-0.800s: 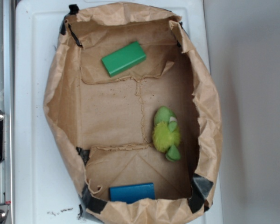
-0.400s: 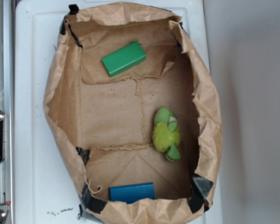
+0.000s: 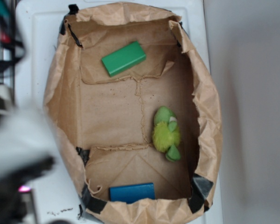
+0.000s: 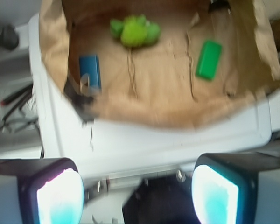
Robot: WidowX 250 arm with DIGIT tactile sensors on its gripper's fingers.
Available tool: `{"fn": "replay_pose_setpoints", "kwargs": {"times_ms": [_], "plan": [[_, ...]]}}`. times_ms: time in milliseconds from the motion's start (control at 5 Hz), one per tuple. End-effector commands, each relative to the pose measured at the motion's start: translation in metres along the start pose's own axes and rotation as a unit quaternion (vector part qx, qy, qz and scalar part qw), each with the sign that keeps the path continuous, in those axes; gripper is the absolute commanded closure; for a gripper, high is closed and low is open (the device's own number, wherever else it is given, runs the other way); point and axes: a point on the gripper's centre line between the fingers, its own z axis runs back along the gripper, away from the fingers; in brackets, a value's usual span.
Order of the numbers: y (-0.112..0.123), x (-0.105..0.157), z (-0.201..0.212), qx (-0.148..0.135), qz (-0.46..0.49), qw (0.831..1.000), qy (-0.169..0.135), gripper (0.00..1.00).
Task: Grab the blue block.
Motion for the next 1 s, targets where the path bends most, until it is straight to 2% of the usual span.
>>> {"fn": "replay_pose_setpoints", "kwargs": {"times_ms": [0,200,400,600,800], "plan": [[0.006,0.049,-0.041,0.019,0.005,0.999,-0.028,0.00],[0.013,0.053,-0.073,0.019,-0.004,1.000,-0.013,0.00],[0.003,0.043,-0.101,0.013,-0.036,0.999,0.009,0.00],[-0.007,0.035,-0.117,0.014,-0.058,0.998,0.028,0.00],[-0.007,0.035,-0.117,0.014,-0.058,0.998,0.028,0.00]]}}
